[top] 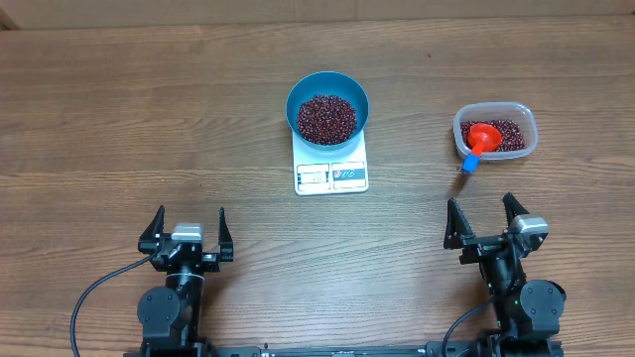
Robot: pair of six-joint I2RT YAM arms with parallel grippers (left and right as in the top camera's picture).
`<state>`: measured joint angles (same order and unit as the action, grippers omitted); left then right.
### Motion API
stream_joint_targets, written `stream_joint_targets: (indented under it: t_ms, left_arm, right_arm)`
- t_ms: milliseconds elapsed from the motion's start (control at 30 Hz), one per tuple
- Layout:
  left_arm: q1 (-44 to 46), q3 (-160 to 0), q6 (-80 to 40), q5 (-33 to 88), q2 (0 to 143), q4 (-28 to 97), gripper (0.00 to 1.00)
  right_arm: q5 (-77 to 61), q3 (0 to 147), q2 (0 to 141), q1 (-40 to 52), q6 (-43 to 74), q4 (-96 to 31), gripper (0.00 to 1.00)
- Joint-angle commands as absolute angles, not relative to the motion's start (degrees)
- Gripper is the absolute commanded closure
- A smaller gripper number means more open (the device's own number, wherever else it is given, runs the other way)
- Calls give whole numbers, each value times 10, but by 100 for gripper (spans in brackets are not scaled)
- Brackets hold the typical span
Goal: Scoop item into bowl and weigh 150g on scale
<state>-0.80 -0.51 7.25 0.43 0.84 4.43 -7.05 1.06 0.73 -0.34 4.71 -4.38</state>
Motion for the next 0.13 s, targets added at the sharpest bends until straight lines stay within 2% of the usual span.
stream_joint_targets:
  t_ms: [0, 100]
  left_arm:
    - [-11, -3, 66, 9, 3, 45, 0]
    - [-11, -3, 66, 9, 3, 45, 0]
  right_arm:
    - [-66, 4, 2, 0, 51, -42, 0]
    - [-66, 4, 2, 0, 51, -42, 0]
